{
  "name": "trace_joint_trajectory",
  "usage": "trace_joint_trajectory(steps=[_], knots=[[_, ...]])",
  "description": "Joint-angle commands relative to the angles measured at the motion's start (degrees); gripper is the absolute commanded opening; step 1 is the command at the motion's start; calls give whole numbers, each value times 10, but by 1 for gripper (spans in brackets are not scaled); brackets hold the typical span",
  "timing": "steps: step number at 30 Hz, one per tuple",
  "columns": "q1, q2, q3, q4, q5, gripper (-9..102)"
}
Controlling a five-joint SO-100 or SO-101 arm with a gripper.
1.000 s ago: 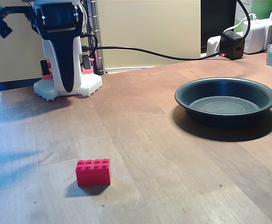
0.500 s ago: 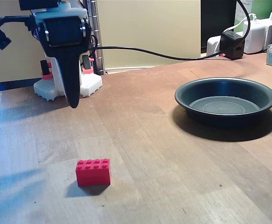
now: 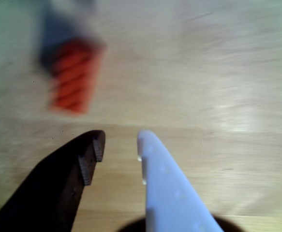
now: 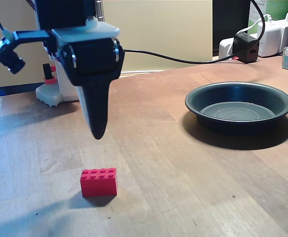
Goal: Grasp a lego block and put it in the bin.
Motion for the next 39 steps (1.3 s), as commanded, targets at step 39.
trace_joint_trajectory(steps=[39], knots=[[11, -49, 79, -124, -37, 20]])
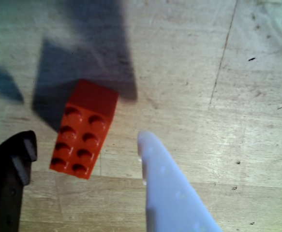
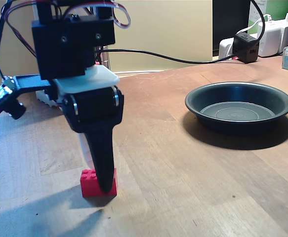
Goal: Grasp a lego block and put it in the bin.
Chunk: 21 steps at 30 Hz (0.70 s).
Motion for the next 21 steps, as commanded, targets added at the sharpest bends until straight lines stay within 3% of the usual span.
trace_joint_trajectory(steps=[1, 7, 21], knots=[[1, 3, -1, -4, 0, 20], [1, -35, -3, -6, 0, 7], [-4, -44, -10, 6, 4, -1]])
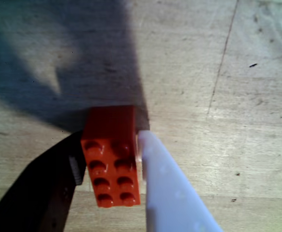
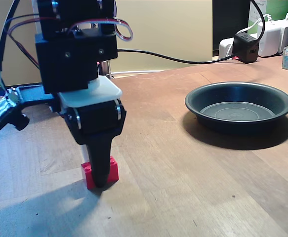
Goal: Grasp a lego block and put it in the bin.
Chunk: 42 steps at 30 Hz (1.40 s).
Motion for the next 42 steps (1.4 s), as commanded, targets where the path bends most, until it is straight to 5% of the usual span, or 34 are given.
trace_joint_trajectory(steps=[1, 11, 20, 42], knots=[[-4, 0, -9, 21, 4, -1], [-11, 1, -88, 147, 4, 0], [-43, 24, -103, 164, 49, 0], [-106, 396, 237, 163, 92, 0]])
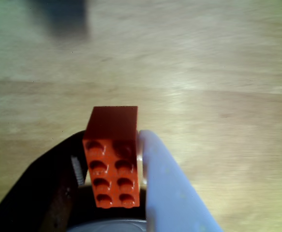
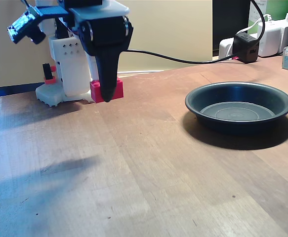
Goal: Grasp a lego block and put it in the bin.
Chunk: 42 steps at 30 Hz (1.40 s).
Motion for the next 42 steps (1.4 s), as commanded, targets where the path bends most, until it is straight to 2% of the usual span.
trace_joint_trajectory(steps=[1, 12, 20, 34, 38, 42], knots=[[-13, 55, 33, 2, 18, 0], [-205, 78, 55, -2, 284, 0], [-316, 77, 55, -47, 434, 0], [-415, 75, 62, -141, 594, 0], [-432, 19, 43, -177, 631, 0], [-432, -60, -24, -179, 647, 0]])
